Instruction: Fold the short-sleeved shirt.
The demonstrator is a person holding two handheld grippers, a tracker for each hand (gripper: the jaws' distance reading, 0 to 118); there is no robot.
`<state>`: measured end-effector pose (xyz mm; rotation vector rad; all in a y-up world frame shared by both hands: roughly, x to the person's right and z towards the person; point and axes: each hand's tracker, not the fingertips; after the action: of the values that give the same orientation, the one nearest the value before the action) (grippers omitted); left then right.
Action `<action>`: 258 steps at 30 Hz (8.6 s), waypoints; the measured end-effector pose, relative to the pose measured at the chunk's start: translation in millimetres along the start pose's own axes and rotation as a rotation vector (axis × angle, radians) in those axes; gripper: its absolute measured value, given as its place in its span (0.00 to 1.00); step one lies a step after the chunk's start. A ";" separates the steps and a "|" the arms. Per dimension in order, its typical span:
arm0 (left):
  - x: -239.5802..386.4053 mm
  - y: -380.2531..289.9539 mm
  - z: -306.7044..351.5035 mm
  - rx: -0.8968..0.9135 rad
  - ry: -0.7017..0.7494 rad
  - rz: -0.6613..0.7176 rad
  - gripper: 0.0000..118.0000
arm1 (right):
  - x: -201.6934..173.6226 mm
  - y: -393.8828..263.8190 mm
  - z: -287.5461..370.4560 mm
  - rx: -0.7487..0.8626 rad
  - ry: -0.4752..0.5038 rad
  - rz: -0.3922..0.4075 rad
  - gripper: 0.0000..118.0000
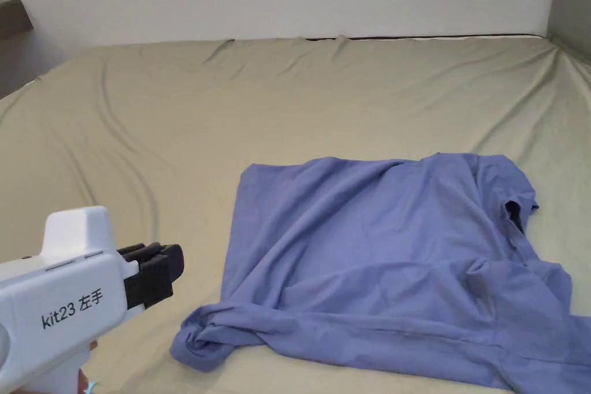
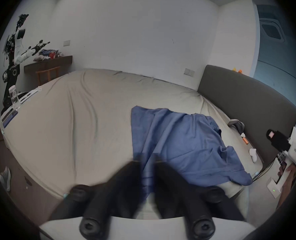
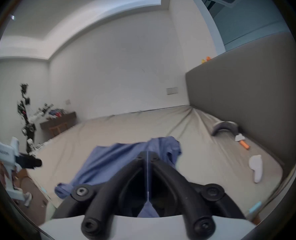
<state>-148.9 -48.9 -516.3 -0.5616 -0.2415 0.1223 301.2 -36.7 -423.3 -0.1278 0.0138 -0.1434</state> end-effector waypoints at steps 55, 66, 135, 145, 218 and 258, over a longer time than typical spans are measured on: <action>-17.1 -33.9 -99.6 -0.255 -0.253 0.316 0.14 | 47.0 -91.8 -20.7 -0.461 -0.098 -0.189 0.04; -23.0 53.1 -222.4 -0.237 -0.143 0.344 0.14 | 82.0 -45.2 -189.9 -0.336 -0.110 -0.188 0.04; -42.0 33.4 -201.5 -0.277 -0.358 0.364 0.06 | 83.0 -70.4 -142.2 -0.433 0.008 -0.280 0.06; -35.9 3.0 -95.8 -0.283 -0.266 0.261 0.06 | 56.7 -62.1 -27.6 -0.449 -0.052 -0.269 0.06; -9.9 119.1 -220.0 -0.224 -0.289 0.155 0.03 | 83.8 3.0 -230.0 -0.523 -0.015 -0.061 0.02; -57.3 -2.1 -56.4 -0.245 -0.041 0.190 0.00 | -16.2 -24.5 -60.7 -0.384 0.073 -0.029 0.00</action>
<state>-189.5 -89.9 -572.5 -0.8266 -0.2449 0.2910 280.3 -66.1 -480.3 -0.5063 0.1127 -0.1728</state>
